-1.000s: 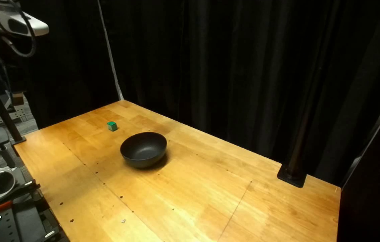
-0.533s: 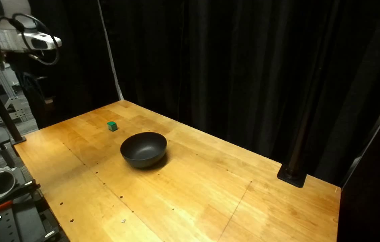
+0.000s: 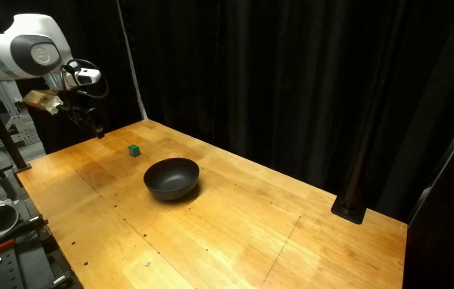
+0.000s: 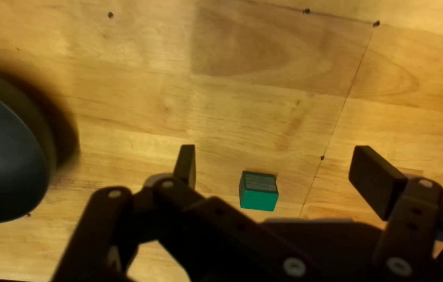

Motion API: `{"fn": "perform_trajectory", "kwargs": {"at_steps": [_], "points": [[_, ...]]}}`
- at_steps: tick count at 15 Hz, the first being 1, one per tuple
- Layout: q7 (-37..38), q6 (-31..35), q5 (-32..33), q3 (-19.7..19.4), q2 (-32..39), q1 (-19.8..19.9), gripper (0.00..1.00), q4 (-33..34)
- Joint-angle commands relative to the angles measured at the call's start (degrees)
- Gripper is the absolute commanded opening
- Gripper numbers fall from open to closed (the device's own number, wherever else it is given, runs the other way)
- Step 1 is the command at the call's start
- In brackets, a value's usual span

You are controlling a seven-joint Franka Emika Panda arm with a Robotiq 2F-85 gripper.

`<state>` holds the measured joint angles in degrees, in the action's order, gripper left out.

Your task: Put the green block in the black bowl

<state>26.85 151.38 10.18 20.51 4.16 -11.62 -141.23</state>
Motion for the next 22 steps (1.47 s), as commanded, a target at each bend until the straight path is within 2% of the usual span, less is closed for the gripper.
{"fn": "perform_trajectory", "kwargs": {"at_steps": [1, 2, 8, 9, 11, 12, 13, 16, 20, 22], "points": [[6.35, 5.92, 6.57, -5.31, 13.51, -4.67, 1.0, 10.32], [8.43, 8.63, 8.73, -4.53, 16.88, -3.67, 1.0, 12.17], [12.67, 18.13, 11.63, -10.94, 30.26, -9.25, 1.0, 21.08], [8.73, 19.26, 6.19, -15.18, 31.01, -13.76, 1.0, 21.57], [8.51, 20.74, 4.21, -18.72, 32.94, -16.9, 1.0, 23.06], [8.9, 21.58, 3.58, -21.36, 33.42, -19.36, 0.75, 23.48], [8.47, 21.19, 2.66, -22.56, 33.86, -20.64, 0.74, 23.96], [8.39, 20.16, 0.67, -25.97, 32.78, -24.21, 0.49, 23.66], [8.54, 17.85, -0.97, -29.31, 29.41, -27.27, 0.21, 21.45], [9.19, 16.2, -1.14, -31.66, 26.44, -28.48, 0.21, 19.73]]}}
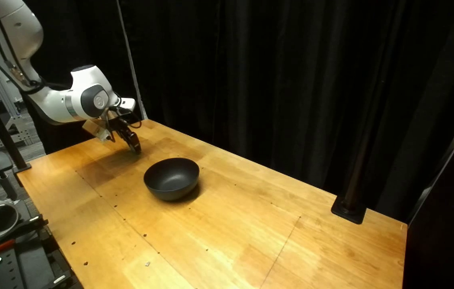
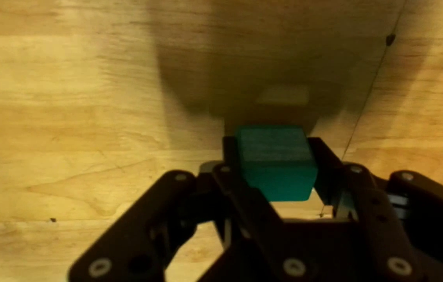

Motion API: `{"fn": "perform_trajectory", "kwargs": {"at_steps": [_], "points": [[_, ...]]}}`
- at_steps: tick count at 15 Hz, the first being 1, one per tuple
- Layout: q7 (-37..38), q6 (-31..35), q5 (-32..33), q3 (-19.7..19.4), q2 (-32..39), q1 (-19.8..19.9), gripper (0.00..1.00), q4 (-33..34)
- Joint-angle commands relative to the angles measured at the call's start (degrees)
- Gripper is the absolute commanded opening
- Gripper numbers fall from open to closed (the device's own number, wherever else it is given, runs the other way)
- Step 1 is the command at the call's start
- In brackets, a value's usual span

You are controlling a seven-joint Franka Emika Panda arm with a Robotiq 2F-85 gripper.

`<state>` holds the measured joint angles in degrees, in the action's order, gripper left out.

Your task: Put the green block in the black bowl

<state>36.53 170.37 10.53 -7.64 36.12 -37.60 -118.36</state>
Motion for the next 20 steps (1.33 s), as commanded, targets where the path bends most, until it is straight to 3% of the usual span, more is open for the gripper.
{"fn": "perform_trajectory", "kwargs": {"at_steps": [1, 3, 6, 8, 12, 13, 15, 18, 20], "points": [[-0.15, -4.86, -1.36, -4.65, -7.2, -2.85, 0.21, -3.86], [2.34, -9.04, 0.75, -8.7, -11.2, -4.08, 0.21, -5.85], [6.13, -14.63, 5.13, -12.51, -16.76, -2.44, 0.21, -8.59], [8.49, -16.7, 8.35, -12.96, -19.62, 0.76, 0.21, -10.49], [10.82, -20.29, 10.86, -9.13, -23.92, 10.13, 0.21, -14.06], [10.34, -21.97, 9.54, -7.3, -25.06, 12.8, 0.71, -14.81], [7.1, -23.5, 5.47, -3.33, -28.39, 17.98, 0.78, -17.32], [-3.13, -26.34, -7.47, 3.56, -37.86, 24.85, 0.99, -22.33], [-10.92, -28.33, -17.26, 6.36, -43.24, 27.1, 1.0, -24.5]]}}
